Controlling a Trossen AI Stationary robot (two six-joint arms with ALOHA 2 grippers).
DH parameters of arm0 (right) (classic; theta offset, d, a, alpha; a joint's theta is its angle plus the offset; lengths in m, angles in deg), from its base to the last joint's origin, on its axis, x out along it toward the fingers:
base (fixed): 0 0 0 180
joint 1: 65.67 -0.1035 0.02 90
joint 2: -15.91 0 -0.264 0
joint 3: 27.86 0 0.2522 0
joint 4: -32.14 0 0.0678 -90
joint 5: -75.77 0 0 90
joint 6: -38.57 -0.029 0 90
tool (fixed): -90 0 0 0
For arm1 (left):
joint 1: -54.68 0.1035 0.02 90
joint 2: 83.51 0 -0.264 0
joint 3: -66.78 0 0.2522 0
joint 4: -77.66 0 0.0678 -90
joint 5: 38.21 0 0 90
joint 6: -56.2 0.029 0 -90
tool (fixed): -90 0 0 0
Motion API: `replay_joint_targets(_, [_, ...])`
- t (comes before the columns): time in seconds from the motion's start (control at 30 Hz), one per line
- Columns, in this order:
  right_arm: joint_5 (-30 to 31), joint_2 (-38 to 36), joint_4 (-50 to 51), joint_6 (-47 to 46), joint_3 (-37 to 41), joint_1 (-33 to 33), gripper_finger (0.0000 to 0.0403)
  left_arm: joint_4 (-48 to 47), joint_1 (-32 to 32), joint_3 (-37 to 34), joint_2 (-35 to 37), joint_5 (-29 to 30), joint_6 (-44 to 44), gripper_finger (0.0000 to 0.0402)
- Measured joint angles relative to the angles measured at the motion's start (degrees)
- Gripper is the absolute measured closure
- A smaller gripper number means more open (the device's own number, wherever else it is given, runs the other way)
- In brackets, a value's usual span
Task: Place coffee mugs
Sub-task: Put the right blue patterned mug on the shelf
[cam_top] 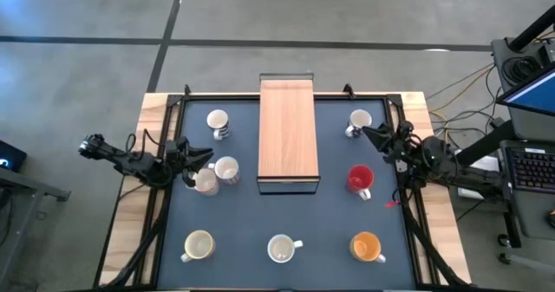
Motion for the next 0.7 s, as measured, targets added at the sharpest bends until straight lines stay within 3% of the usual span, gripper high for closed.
replay_joint_targets(0.13, [2.38, 3.66, 8.96, 4.32, -6.69, 0.0, 0.0294, 0.01, 0.0, 0.0, 0.01, 0.01, 0.0, 0.0333])
replay_joint_targets(0.33, [9.04, 11.55, 35.04, 6.22, -20.15, 0.0, 0.0275, 0.01, -0.01, 0.0, 0.0, 0.0, 0.0, 0.0333])
replay_joint_targets(0.47, [9.97, 18.98, 49.28, 4.32, -28.74, 0.02, 0.0268, 0.01, 0.01, 0.0, 0.01, 0.01, 0.0, 0.0333])
replay_joint_targets(0.7, [10.02, 32.37, 65.29, 2.91, -40.57, 0.02, 0.0243, 0.0, -0.01, 0.0, 0.0, 0.02, 0.0, 0.0333])
